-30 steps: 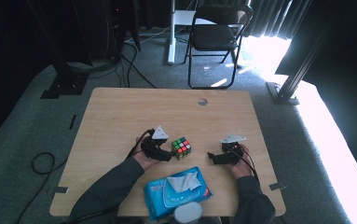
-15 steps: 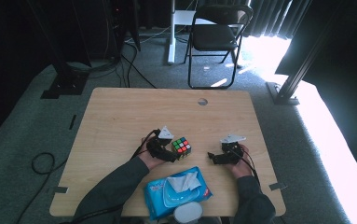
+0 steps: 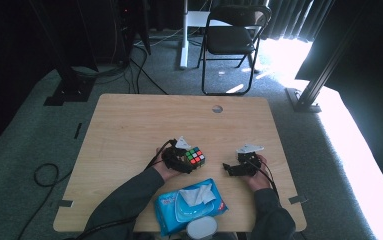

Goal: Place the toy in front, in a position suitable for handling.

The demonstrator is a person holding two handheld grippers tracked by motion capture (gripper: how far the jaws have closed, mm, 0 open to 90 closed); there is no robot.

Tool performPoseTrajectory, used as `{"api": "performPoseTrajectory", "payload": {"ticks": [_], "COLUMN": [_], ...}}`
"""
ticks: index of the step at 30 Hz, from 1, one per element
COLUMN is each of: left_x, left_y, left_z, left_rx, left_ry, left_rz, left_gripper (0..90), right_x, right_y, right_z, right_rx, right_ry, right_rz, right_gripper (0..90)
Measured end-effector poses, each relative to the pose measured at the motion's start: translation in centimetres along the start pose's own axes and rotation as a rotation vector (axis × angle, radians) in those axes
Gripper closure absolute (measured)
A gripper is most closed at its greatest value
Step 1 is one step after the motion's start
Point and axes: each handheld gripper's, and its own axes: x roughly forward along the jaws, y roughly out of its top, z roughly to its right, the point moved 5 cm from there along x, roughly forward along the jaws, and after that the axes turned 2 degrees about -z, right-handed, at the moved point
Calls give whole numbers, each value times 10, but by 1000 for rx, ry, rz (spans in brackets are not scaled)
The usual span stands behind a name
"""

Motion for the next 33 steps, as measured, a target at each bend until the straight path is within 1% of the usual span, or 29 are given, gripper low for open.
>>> {"api": "performPoseTrajectory", "payload": {"ticks": [1,3,9,15,18,19,23,26,29,33], "left_x": [0,0,0,-2,-4,-4,-7,-9,-12,-15], "left_y": [0,0,3,3,2,2,1,0,-1,-1], "left_z": [0,0,1,-3,-6,-6,-11,-17,-21,-26], "left_rx": [0,4,14,5,7,7,6,-5,-20,-25], "left_ry": [-4,-4,22,30,49,49,78,96,112,131], "left_rz": [0,0,1,0,-8,-8,-15,-14,-1,6], "left_gripper": [311,317,336,341,342,342,342,343,342,342], "right_x": [0,0,0,0,0,0,0,0,0,0], "right_y": [0,0,0,0,0,0,0,0,0,0], "right_z": [0,0,0,0,0,0,0,0,0,0], "right_rx": [0,0,0,0,0,0,0,0,0,0], "right_ry": [0,0,0,0,0,0,0,0,0,0], "right_rz": [0,0,0,0,0,0,0,0,0,0], "right_gripper": [136,136,136,136,136,136,136,136,136,136]}}
